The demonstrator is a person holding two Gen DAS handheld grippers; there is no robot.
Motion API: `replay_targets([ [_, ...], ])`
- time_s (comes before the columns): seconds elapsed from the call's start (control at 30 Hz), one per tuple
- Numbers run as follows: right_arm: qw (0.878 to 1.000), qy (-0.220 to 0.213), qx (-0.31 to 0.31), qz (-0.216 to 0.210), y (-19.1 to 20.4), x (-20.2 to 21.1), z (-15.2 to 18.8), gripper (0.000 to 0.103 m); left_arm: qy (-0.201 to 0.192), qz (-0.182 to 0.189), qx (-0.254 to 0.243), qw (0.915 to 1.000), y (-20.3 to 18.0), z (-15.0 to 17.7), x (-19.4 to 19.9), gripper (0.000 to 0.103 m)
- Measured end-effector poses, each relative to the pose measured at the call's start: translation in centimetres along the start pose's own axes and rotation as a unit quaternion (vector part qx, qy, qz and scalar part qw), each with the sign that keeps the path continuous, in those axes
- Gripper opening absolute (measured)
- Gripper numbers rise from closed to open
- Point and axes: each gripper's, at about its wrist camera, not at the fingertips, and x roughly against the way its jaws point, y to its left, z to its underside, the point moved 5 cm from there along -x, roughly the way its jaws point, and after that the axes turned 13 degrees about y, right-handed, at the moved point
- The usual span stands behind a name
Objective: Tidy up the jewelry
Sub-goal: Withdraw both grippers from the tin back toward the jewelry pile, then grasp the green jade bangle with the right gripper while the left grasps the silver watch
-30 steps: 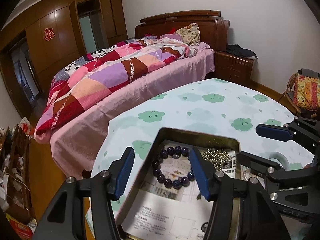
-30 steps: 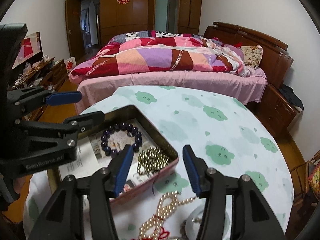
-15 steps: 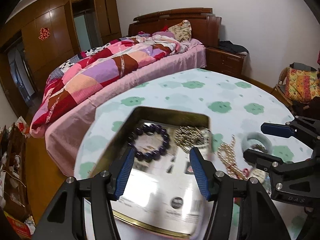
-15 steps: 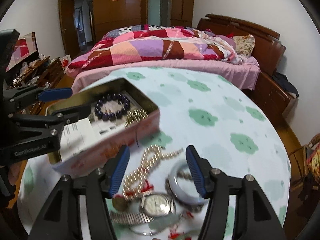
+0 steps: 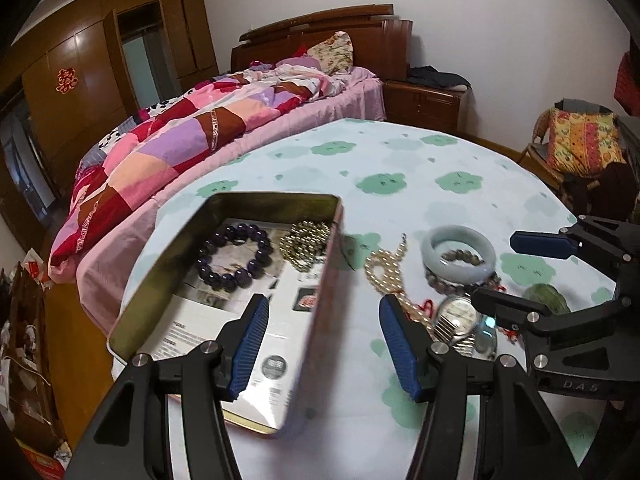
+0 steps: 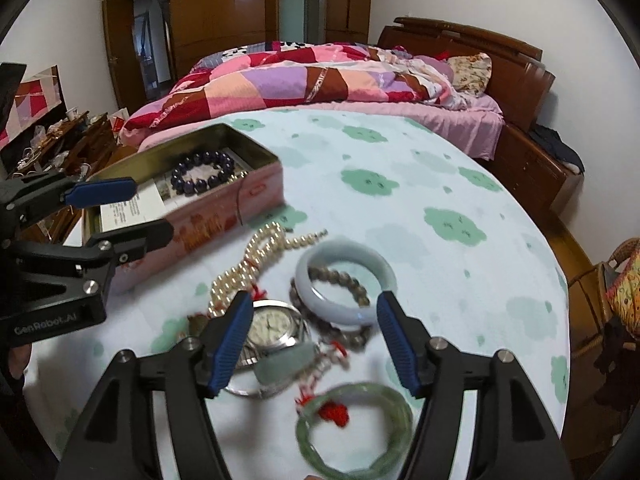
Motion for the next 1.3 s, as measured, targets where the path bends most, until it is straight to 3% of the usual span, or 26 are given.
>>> replay_targets([
  [0.37, 1.0, 0.006, -0.017, 0.004, -1.8, 0.1, 2.6, 0.069, 0.012, -0.003, -0.039, 0.9992, -3.4, 0.9, -0.4, 0.058],
  [0.83, 1.0, 0.007, -0.03, -0.005, -2.9, 0.2, 4.2, 0.07, 0.028, -0.015, -0.056, 0.9979, -5.0, 1.8, -1.5, 0.058],
  [1.3, 0.997, -0.012, -0.068, -0.021, -4.8, 1.4, 6.1, 0.07, 0.013, 0.002, -0.024, 0.9996, -4.1, 2.6, -0.7, 0.058],
])
